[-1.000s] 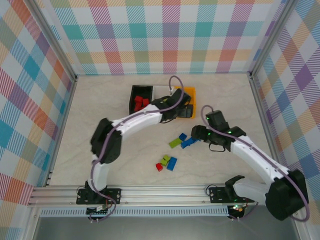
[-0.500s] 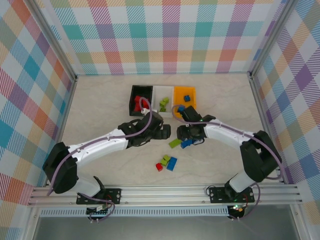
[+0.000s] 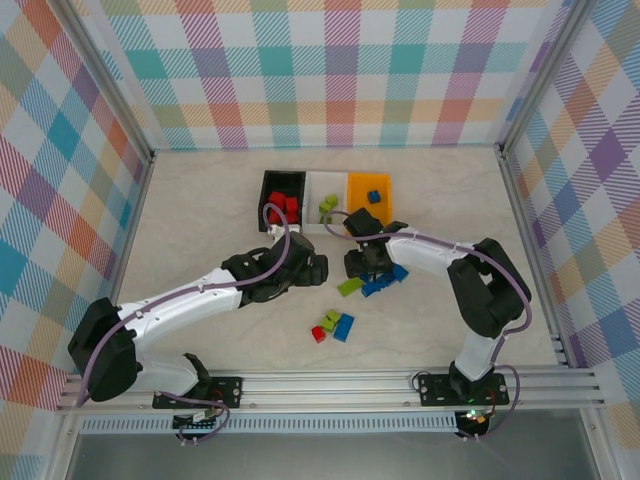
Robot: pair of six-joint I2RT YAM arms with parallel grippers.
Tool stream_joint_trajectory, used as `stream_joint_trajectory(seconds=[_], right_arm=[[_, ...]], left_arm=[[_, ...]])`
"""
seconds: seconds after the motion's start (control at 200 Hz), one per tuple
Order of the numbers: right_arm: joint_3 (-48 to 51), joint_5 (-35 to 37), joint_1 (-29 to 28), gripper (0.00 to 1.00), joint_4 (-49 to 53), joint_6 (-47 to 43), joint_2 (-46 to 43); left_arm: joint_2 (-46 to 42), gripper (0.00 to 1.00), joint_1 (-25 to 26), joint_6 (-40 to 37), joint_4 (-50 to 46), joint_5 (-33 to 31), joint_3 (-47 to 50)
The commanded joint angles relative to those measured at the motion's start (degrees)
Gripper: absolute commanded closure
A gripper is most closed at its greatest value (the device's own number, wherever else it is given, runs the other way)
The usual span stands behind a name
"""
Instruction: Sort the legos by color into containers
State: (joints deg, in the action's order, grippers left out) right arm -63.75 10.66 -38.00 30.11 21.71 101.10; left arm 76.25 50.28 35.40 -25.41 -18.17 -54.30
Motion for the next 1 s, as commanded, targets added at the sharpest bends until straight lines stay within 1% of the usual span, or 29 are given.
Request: stream_joint_trajectory(seconds=[0.0,0.17,0.25,0.4,0.495,0.66,0.78,0.9,0.995], right_arm=[[-0.1,-0.6,-0.5,0.4,1.8,-0.7,1.2],[0.0,-0.3,-0.4,0.48,2.0,-0.3,2.5],[-0.1,-0.3,-0.5,0.49,2.1,-0.2,2.7],[0.4,0.4,-0.5,0.63,1.5,-0.1,1.5],[1.0,1.1,-0.5,0.69,0.1,0.0,-1.2],[-0.1,2.8,-0.1,0.71,0.0,0.0,-7.1],[-2.6,2.6,2.6,0.71,-0.2,0.0,-10.1],[-7.4,1.5,6.4,0.71,-1.1,-0.2,-8.5],[-13.7,1.1,9.0,0.71,-1.4,-0.5,-3.7]], left_arm=[[-1.0,0.0,0.0,0.6,-1.0,-1.7,0.8],[-0.8,0.0,-0.2,0.8,-1.1,-1.6,0.9],[-0.5,0.0,-0.2,0.9,-1.6,-1.4,0.6],[-0.5,0.0,-0.2,0.5,-1.7,-1.3,0.6],[-0.6,0.0,-0.3,-0.5,-1.3,-1.0,0.7],[-0.6,0.0,-0.2,-3.1,-1.1,0.4,0.3],[0.2,0.0,-0.3,-3.9,-2.4,0.8,-0.5],[1.3,0.0,-0.3,-4.5,-2.5,2.4,-0.8],[2.3,0.0,-0.2,-4.6,-2.7,3.2,-1.1]])
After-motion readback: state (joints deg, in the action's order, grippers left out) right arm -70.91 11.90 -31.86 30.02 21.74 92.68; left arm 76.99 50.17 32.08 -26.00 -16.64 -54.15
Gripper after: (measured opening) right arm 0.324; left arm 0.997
